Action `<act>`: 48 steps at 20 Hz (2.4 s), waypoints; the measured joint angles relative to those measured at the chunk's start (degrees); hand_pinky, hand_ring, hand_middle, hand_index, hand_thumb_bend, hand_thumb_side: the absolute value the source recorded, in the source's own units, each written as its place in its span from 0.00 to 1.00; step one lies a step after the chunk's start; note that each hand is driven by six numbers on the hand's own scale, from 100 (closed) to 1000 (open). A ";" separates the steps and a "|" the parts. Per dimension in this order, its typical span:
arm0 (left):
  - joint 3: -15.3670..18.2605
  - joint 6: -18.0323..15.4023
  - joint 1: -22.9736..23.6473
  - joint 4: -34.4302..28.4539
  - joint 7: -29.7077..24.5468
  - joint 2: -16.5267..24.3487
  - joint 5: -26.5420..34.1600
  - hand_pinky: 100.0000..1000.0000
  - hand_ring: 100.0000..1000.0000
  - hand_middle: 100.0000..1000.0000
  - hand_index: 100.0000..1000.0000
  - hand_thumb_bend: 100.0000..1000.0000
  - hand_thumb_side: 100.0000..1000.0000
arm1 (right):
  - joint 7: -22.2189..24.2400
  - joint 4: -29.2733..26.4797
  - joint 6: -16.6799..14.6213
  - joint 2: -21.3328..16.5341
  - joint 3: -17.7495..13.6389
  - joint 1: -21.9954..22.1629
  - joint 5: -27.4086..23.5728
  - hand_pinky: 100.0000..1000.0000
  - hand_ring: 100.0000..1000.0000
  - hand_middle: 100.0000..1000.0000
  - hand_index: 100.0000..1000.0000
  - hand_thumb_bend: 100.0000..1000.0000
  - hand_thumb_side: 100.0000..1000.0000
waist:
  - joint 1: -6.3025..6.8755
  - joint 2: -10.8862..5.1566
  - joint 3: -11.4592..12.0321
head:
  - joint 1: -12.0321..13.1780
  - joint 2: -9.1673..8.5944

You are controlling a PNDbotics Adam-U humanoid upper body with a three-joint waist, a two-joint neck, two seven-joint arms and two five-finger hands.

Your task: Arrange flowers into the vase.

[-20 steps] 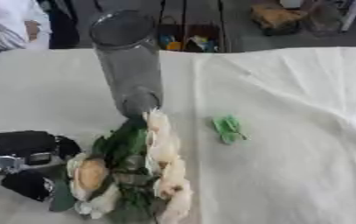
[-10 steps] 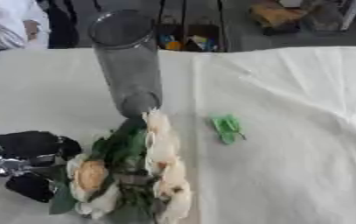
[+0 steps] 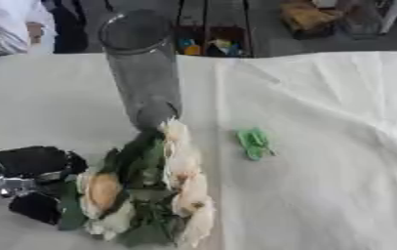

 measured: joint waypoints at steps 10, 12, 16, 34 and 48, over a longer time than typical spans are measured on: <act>0.15 2.38 0.22 1.44 3.12 -0.60 1.11 0.24 0.41 0.47 0.57 0.09 0.73 | 0.29 0.00 -0.12 0.01 0.27 0.00 -0.17 0.53 0.50 0.46 0.70 0.00 0.97 | -0.06 0.23 -0.05 | 0.17 -0.08; 0.18 3.00 0.27 2.23 4.48 -1.01 1.47 0.18 0.36 0.43 0.51 0.08 0.72 | 0.32 0.00 -0.11 0.02 0.28 0.01 -0.23 0.54 0.50 0.45 0.70 0.00 0.97 | -0.08 0.36 -0.05 | 0.18 -0.11; 0.14 4.35 0.15 3.96 7.36 -1.92 2.55 0.11 0.30 0.37 0.43 0.05 0.71 | 0.51 0.00 0.00 0.03 0.29 0.01 -0.44 0.54 0.50 0.45 0.70 0.00 0.97 | -0.09 0.41 -0.06 | 0.20 -0.33; -0.18 5.20 -1.61 8.67 10.84 -4.06 2.30 0.00 0.00 0.02 0.08 0.00 0.58 | 0.91 0.00 -0.11 0.04 0.31 0.02 -1.51 0.54 0.50 0.45 0.69 0.00 0.97 | 0.13 0.75 -0.46 | 0.40 -0.55; 0.84 4.69 -1.94 5.61 10.45 -3.98 3.29 0.00 0.00 0.00 0.00 0.00 0.48 | 1.24 0.00 0.02 0.04 0.31 0.24 -2.03 0.54 0.50 0.44 0.70 0.00 0.98 | 0.49 0.74 -0.44 | 0.42 -0.55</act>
